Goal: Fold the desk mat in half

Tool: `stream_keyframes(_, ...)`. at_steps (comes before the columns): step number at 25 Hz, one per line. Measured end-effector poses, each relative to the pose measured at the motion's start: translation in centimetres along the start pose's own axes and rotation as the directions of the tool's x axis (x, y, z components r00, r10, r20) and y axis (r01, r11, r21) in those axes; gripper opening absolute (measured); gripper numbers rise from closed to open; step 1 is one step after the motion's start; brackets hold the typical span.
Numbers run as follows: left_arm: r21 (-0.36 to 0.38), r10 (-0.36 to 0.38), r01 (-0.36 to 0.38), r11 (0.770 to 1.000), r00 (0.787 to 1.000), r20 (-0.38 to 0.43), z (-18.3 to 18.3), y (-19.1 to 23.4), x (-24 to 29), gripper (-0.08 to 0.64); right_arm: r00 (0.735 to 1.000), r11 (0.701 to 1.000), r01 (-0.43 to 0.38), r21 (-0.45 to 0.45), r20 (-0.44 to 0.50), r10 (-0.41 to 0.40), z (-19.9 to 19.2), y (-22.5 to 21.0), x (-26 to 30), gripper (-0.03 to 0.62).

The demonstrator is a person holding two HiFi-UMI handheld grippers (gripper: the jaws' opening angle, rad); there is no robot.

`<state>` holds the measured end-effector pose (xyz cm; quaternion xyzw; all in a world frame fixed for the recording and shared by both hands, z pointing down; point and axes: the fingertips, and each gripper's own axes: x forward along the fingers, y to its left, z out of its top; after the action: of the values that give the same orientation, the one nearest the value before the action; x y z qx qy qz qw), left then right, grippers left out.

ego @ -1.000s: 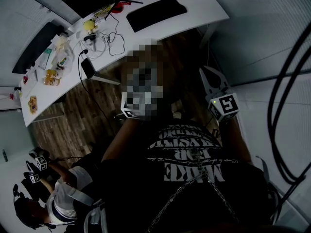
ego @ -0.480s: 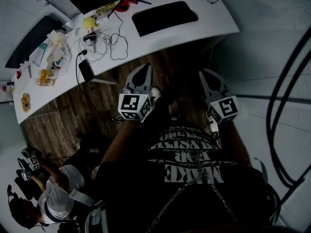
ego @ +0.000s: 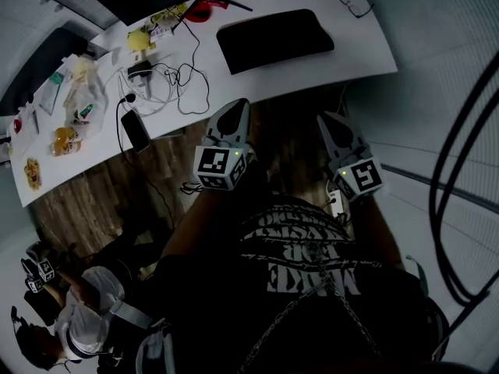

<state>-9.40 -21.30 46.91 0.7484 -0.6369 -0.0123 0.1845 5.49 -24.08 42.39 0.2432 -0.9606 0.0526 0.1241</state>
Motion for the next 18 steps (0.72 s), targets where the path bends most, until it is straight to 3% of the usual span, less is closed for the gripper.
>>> stream_keyframes(5,-0.004,-0.032,0.032,0.999,1.000,0.001,1.0,2.7,2.9,0.005,0.999,0.999,0.033,0.011,-0.026,-0.033,0.5,-2.0,4.3,0.000)
stream_keyframes(10,0.001,-0.035,0.035,0.999,0.999,0.013,2.5,5.0,4.5,0.005,1.000,1.000,0.005,0.011,-0.012,-0.005,1.6,-2.4,7.6,-0.001)
stream_keyframes(18,-0.011,-0.031,0.031,0.999,0.999,0.010,4.0,5.8,4.7,0.005,1.000,1.000,0.003,0.014,0.016,-0.003,4.1,-2.9,9.2,0.000)
